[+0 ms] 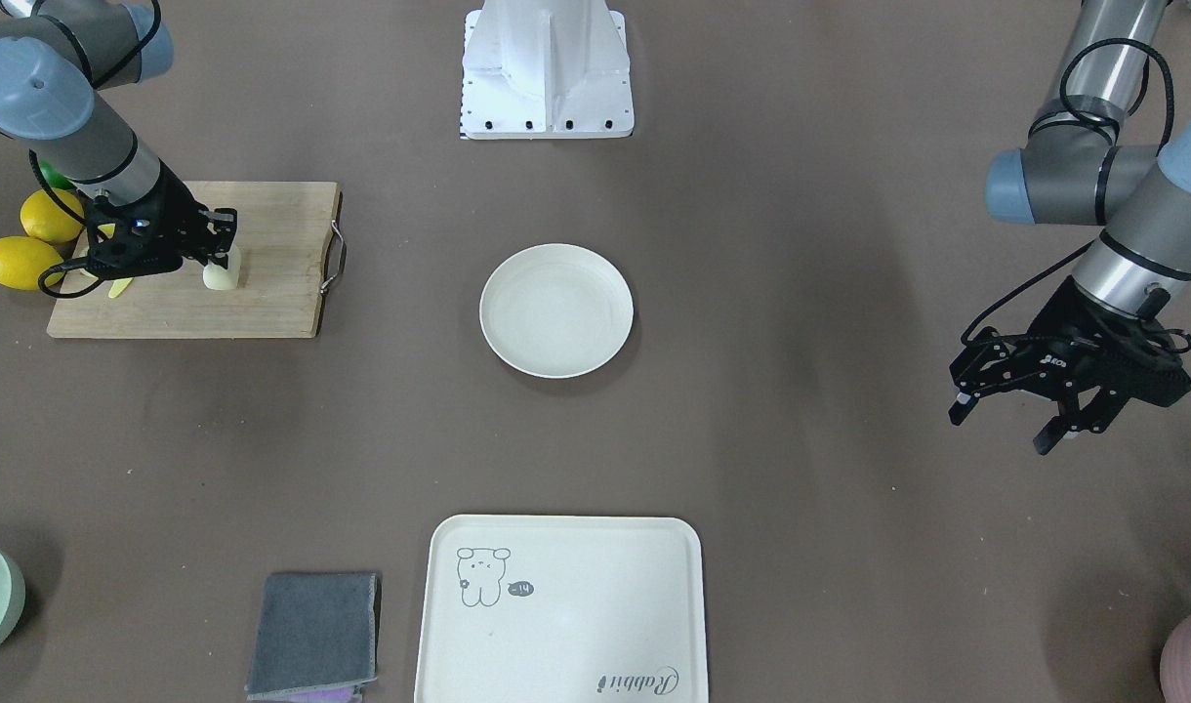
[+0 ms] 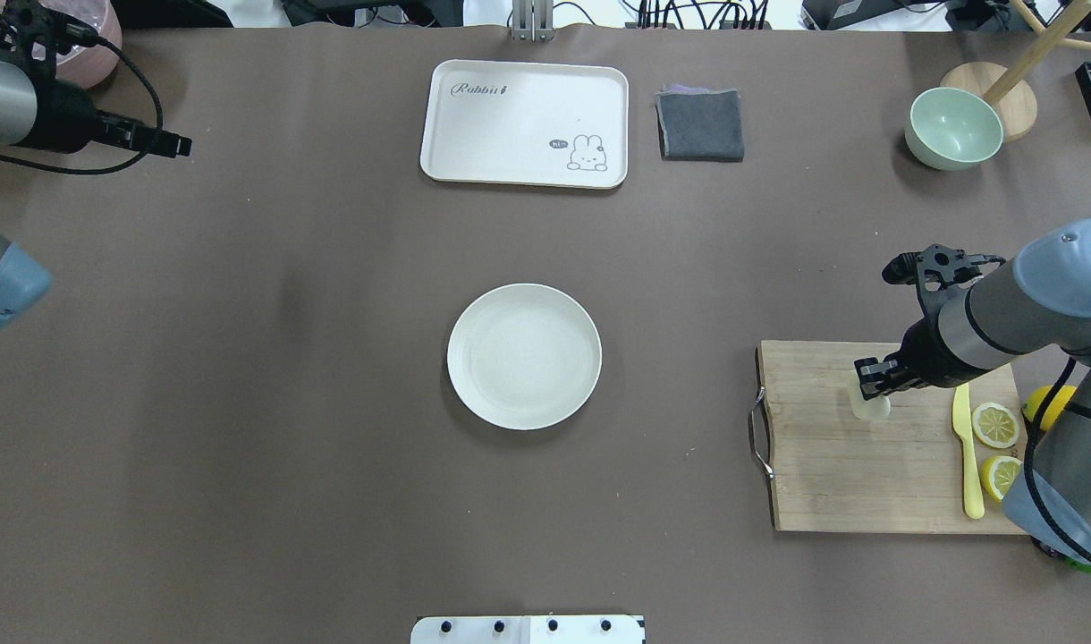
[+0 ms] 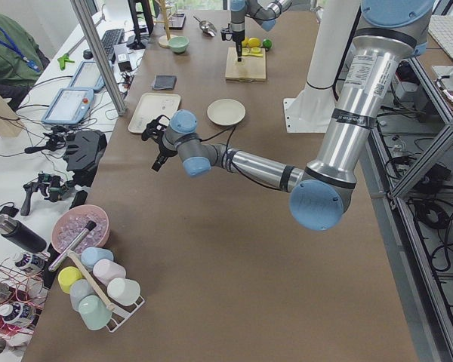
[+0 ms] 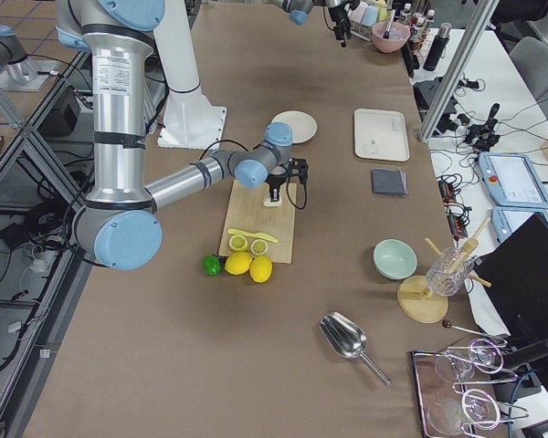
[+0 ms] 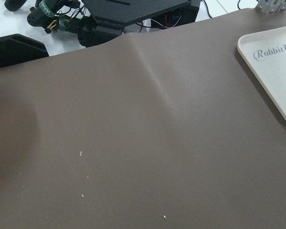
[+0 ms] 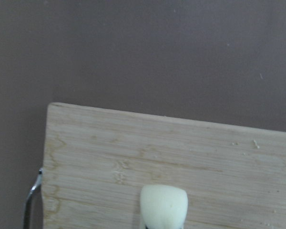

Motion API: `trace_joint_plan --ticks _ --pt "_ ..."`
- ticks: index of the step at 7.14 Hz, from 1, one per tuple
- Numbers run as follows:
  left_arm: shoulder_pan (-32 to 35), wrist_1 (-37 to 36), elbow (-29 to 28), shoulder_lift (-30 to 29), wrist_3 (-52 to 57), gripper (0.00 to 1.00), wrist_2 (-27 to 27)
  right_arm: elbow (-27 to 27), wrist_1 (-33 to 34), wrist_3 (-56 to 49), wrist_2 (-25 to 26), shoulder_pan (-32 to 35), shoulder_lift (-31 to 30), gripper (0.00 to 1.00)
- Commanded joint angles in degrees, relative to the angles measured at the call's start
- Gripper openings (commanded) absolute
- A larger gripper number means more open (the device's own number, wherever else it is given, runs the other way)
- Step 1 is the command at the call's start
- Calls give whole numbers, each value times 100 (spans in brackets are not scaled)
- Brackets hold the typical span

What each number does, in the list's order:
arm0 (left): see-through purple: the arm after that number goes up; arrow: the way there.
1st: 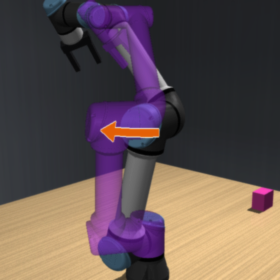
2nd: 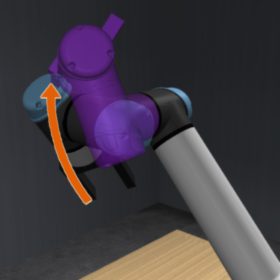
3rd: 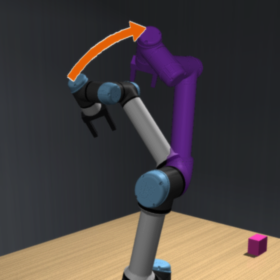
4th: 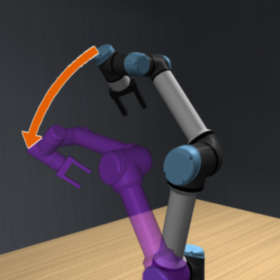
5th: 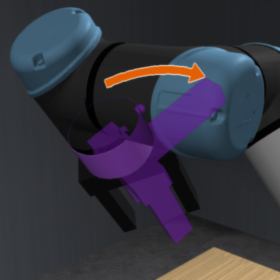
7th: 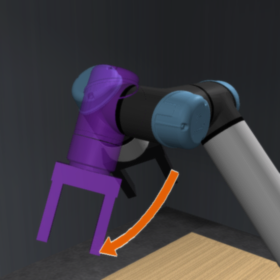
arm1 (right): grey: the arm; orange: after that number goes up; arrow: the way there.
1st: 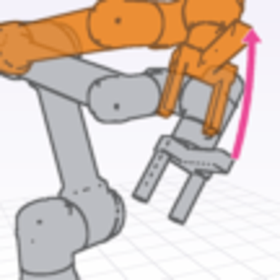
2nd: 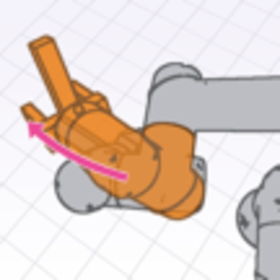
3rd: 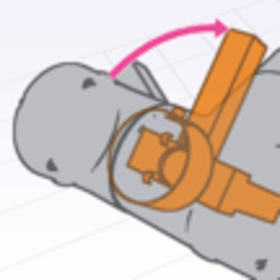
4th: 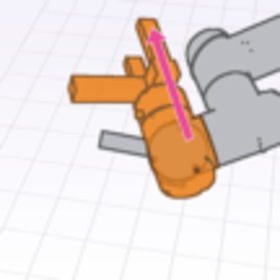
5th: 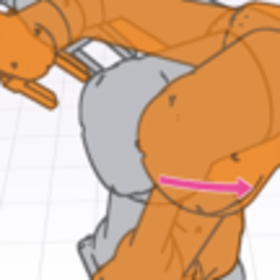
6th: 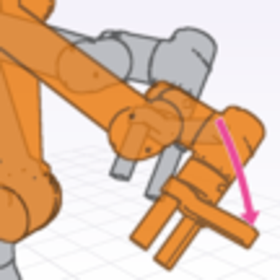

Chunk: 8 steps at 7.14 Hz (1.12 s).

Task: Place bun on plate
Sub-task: 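Close the right gripper on the bun and lift it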

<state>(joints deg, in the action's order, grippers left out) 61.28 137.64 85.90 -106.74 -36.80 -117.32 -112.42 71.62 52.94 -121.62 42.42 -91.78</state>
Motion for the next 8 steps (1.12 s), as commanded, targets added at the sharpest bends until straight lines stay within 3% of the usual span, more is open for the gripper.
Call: trace_joint_plan --ticks 1,2,3,7,8 --pt "-2 17 40 13 -12 97 -45 -341 10 23 -54 328 194 0" --pt "-2 18 58 31 -12 97 -54 -281 1 23 67 337 405 0" --pt "-2 9 119 5 -12 97 -54 -89 53 67 234 294 1086 0" --pt "-176 114 93 -153 -415 97 -10 1132 -25 339 841 -399 3039 0" --pt "-195 114 76 -180 -468 97 -1 1204 -51 339 894 -592 3148 0"
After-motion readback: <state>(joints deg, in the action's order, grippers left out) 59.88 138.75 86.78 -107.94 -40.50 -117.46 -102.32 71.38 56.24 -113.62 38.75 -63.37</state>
